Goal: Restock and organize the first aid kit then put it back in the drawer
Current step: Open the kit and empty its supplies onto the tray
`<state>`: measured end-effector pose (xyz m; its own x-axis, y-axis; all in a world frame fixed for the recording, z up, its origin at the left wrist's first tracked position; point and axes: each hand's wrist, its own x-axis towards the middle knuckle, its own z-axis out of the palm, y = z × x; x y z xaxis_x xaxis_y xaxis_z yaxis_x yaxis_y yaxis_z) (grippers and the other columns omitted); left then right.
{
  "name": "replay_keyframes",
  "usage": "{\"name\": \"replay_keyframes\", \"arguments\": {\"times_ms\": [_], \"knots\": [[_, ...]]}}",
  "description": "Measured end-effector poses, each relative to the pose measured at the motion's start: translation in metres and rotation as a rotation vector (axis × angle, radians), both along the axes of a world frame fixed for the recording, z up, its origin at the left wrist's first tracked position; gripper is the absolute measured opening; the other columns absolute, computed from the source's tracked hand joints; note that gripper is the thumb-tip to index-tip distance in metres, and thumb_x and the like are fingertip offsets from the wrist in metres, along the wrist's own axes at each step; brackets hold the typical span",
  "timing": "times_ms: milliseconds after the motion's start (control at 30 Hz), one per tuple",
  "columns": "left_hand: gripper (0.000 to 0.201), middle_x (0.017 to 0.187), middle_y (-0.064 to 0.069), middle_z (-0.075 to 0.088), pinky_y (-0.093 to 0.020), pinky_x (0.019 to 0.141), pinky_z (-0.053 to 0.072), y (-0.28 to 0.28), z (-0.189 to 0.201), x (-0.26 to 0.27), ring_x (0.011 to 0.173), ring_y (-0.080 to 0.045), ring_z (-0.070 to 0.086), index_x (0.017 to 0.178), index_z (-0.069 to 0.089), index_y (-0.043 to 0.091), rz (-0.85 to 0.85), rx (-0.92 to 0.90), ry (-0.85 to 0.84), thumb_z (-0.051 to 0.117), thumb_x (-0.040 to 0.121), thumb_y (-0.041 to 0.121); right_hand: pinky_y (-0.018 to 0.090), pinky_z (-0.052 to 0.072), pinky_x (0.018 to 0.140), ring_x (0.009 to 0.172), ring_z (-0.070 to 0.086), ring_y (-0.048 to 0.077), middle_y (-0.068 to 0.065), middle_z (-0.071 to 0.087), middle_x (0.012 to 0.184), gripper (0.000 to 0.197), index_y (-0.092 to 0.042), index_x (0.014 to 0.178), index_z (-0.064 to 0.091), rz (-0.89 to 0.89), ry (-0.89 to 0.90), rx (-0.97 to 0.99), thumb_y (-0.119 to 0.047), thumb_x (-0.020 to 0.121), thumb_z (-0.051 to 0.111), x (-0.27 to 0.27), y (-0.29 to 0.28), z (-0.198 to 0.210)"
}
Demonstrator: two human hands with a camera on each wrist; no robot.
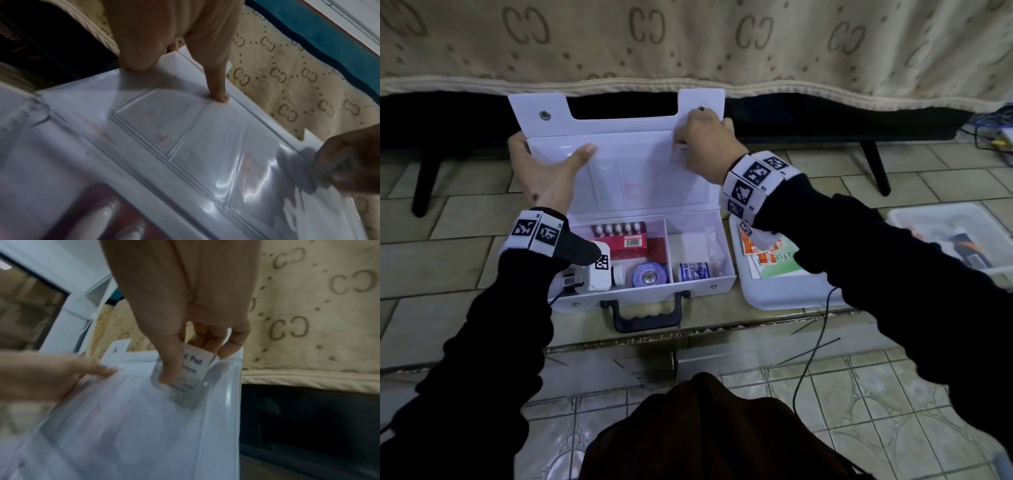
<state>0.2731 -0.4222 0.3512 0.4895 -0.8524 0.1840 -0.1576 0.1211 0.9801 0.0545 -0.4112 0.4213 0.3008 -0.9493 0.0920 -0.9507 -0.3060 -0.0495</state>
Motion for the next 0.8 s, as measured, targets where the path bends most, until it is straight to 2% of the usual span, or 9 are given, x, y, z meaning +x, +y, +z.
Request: {"name": "replay_keyframes", "arguments": {"times_ms": [67, 100, 167, 200, 267, 333, 500, 633, 800], "knots": [[0.077, 0.112, 0.004, 0.059, -0.018, 0.089, 0.048, -0.001, 0.001, 0.000, 0.100, -0.008, 0.059, 0.118, 0.045, 0.011, 0.002, 0.005, -0.008, 0.086, 0.057, 0.033, 0.019, 0.040, 0.073, 0.096, 0.054, 0.023, 0.009, 0.052, 0.095, 0.020, -0.007, 0.095, 0.069, 0.008, -0.288, 0.018, -0.003, 0.083, 0.054, -0.007, -0.002, 0.013], [0.078, 0.112, 0.003, 0.059, -0.018, 0.090, 0.048, -0.001, 0.002, 0.000, 0.101, -0.008, 0.059, 0.118, 0.045, 0.009, 0.003, 0.005, -0.012, 0.086, 0.056, 0.034, 0.009, 0.036, 0.064, 0.083, 0.052, 0.017, 0.011, 0.058, 0.089, 0.015, -0.004, 0.086, 0.069, 0.003, -0.414, 0.016, -0.003, 0.083, 0.055, -0.013, 0.001, 0.020], [0.077, 0.113, 0.002, 0.059, -0.019, 0.090, 0.048, -0.001, 0.002, 0.000, 0.102, -0.009, 0.059, 0.116, 0.045, 0.010, 0.002, 0.002, -0.019, 0.086, 0.056, 0.035, 0.005, 0.032, 0.052, 0.075, 0.045, 0.012, 0.009, 0.058, 0.080, 0.008, -0.008, 0.078, 0.065, -0.065, -0.615, -0.058, -0.009, 0.083, 0.059, -0.032, 0.011, 0.028], [0.074, 0.113, 0.002, 0.059, -0.017, 0.089, 0.048, -0.002, 0.002, 0.001, 0.102, -0.009, 0.059, 0.113, 0.045, 0.012, -0.005, 0.005, -0.021, 0.086, 0.056, 0.035, 0.004, 0.033, 0.052, 0.072, 0.046, 0.010, 0.003, 0.057, 0.080, 0.006, -0.009, 0.088, 0.065, -0.120, -0.719, -0.083, -0.010, 0.082, 0.062, -0.044, 0.020, 0.028], [0.067, 0.112, 0.004, 0.057, -0.015, 0.088, 0.047, -0.001, 0.001, 0.001, 0.101, -0.008, 0.058, 0.107, 0.041, 0.020, -0.020, 0.016, -0.029, 0.085, 0.059, 0.034, 0.006, 0.037, 0.057, 0.066, 0.047, 0.002, -0.011, 0.053, 0.079, 0.033, -0.008, 0.108, 0.059, -0.234, -0.863, -0.094, -0.013, 0.078, 0.071, -0.070, 0.041, 0.018], [0.063, 0.110, 0.007, 0.056, -0.016, 0.089, 0.046, -0.001, 0.002, 0.002, 0.103, -0.007, 0.057, 0.103, 0.039, 0.025, -0.038, 0.027, -0.045, 0.084, 0.060, 0.035, 0.015, 0.039, 0.058, 0.062, 0.047, 0.000, -0.014, 0.049, 0.074, 0.035, -0.010, 0.105, 0.055, -0.365, -0.831, 0.006, -0.016, 0.076, 0.075, -0.094, 0.067, -0.005], [0.054, 0.109, 0.009, 0.054, -0.021, 0.092, 0.048, 0.000, 0.004, 0.011, 0.101, -0.007, 0.058, 0.105, 0.039, 0.023, -0.063, 0.057, -0.087, 0.077, 0.068, 0.036, 0.028, 0.051, 0.061, 0.053, 0.058, 0.016, 0.008, 0.064, 0.068, 0.016, -0.008, 0.085, 0.063, -0.649, -0.796, 0.315, -0.018, 0.078, 0.074, -0.120, 0.119, -0.079], [0.048, 0.109, 0.007, 0.051, -0.006, 0.077, 0.043, 0.003, 0.005, 0.011, 0.097, -0.005, 0.054, 0.106, 0.036, 0.020, -0.079, 0.070, -0.113, 0.072, 0.076, 0.031, 0.030, 0.049, 0.071, 0.069, 0.060, 0.023, 0.011, 0.064, 0.088, 0.021, -0.010, 0.084, 0.055, -0.770, -0.770, 0.312, -0.019, 0.079, 0.072, -0.114, 0.126, -0.110], [0.048, 0.115, 0.001, 0.056, -0.017, 0.087, 0.048, 0.005, 0.007, 0.013, 0.098, -0.006, 0.057, 0.108, 0.040, 0.021, -0.082, 0.086, -0.073, 0.071, 0.073, 0.033, 0.022, 0.036, 0.072, 0.083, 0.051, 0.020, 0.004, 0.055, 0.086, 0.027, -0.011, 0.084, 0.047, -0.839, -0.733, 0.202, -0.019, 0.079, 0.072, -0.097, 0.125, -0.120]]}}
